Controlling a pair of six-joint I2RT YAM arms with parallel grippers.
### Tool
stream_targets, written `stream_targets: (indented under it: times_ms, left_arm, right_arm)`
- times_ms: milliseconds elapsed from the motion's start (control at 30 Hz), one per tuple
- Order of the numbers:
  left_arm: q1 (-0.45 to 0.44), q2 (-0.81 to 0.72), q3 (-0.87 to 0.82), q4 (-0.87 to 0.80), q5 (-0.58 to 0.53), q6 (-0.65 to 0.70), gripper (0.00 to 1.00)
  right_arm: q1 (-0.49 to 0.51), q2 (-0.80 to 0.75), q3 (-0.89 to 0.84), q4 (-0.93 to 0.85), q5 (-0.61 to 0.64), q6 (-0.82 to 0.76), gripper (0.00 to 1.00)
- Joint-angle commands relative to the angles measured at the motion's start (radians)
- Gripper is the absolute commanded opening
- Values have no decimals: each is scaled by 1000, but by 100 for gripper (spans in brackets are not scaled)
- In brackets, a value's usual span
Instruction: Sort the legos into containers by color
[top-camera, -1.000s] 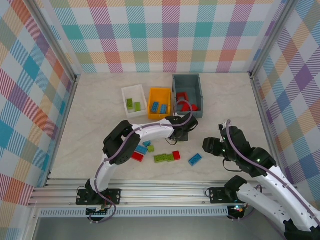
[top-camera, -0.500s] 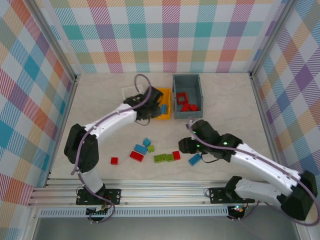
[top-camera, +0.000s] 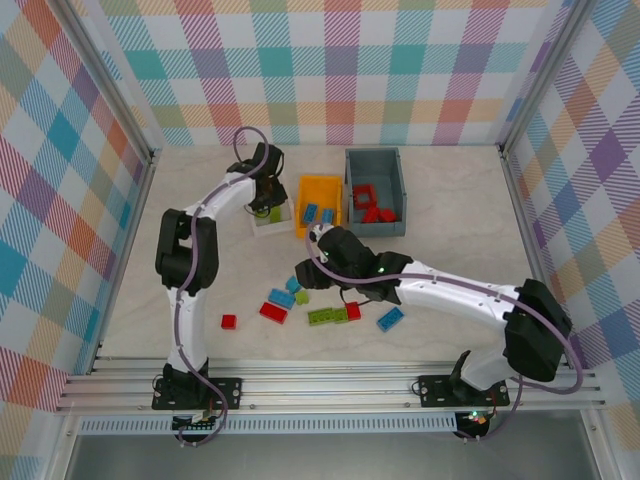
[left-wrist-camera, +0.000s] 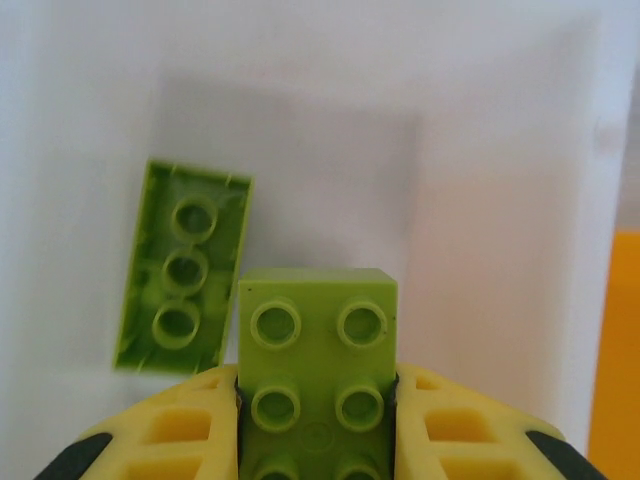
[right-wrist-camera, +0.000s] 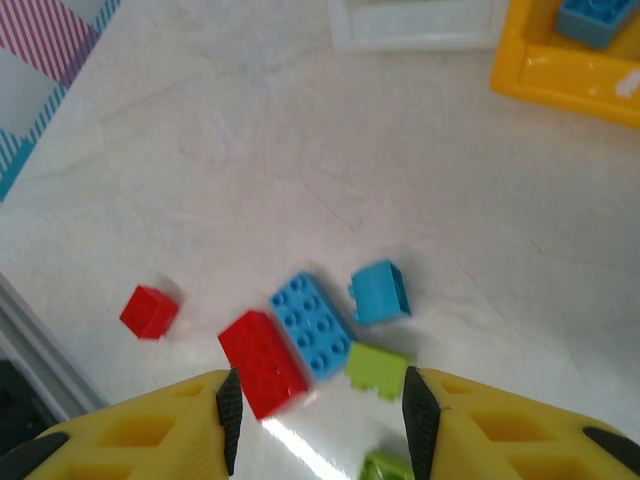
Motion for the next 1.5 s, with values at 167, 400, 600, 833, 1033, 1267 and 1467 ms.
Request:
stream_targets:
  times_ms: [167, 400, 600, 833, 1033, 1267, 1467]
  left_arm:
    - [28, 140, 222, -97, -15, 54, 18]
    - [32, 168, 266, -110, -4, 57, 26]
    - [32, 130, 227, -102, -35, 52, 43]
    - [32, 13, 148, -60, -30, 39, 48]
    - [29, -204, -1, -4, -16, 7, 43]
    - [26, -576, -256, -19, -21, -48, 35]
    - [26, -941, -469, -150, -35, -92, 34]
  right_arm:
    - [-3, 153, 171, 134, 20, 31, 49]
    - [-4, 187, 180, 195, 29, 51, 51]
    - [-3, 189, 150, 266, 26, 57, 54]
    - [-4, 170, 131, 244, 31, 59, 55]
    - [13, 183, 127, 172, 15, 4, 52]
    - [154, 360, 246, 30, -125, -262, 55]
    - [203, 549, 412, -101, -241, -438, 67]
